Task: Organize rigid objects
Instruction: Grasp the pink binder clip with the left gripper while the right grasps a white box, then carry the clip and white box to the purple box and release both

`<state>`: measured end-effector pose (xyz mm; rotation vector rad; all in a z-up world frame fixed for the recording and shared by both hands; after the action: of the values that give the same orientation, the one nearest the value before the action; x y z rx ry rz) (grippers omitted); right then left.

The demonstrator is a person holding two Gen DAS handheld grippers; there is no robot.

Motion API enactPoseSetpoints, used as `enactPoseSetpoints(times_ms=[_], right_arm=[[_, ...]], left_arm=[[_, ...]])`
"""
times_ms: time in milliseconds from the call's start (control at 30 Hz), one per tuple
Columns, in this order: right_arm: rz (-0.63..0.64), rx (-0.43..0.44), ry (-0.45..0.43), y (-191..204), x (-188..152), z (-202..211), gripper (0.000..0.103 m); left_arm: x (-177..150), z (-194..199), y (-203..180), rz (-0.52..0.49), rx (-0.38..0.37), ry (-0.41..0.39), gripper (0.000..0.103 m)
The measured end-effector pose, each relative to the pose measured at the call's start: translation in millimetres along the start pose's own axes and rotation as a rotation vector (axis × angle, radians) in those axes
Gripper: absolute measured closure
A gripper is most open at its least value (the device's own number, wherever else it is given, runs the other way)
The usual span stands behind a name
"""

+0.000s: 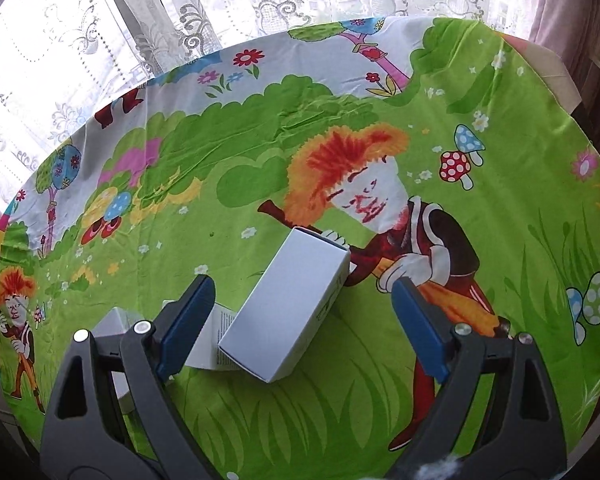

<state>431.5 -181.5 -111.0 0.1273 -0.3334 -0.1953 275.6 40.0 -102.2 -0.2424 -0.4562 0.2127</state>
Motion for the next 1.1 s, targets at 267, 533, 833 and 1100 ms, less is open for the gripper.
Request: enactPoseSetpoints(times_ms=[267, 533, 833, 1100], right_arm=[[0.088, 0.026, 0.016, 10, -12, -2, 0.055], [0.143, 0.023, 0.015, 5, -37, 9, 0.063], [0.200, 0.026, 0.020, 0, -80, 28, 0.063], [0.259, 0.061, -0.037, 19, -109, 73, 0.063]], left_arm=[[3, 11, 2, 0.006, -0.003, -0.028, 0.066], [1, 32, 8, 0.024, -0.004, -0.061, 0.066], [-4, 59, 7, 0.027, -0.019, -0.102, 0.066], [-10, 84, 13, 0.042, -0.024, -0.135, 0.066]])
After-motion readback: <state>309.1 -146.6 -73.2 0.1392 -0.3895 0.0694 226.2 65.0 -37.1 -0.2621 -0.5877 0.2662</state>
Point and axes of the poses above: each gripper's, at about its wrist camera, not at the fingertips, and z roughly against the way its jaws point, y to its left, x to its top, the point moved 10 cm from there along -z, roughly the way its jaws point, and after that the axes turned 10 degrees about y, right-handed, at the moved point
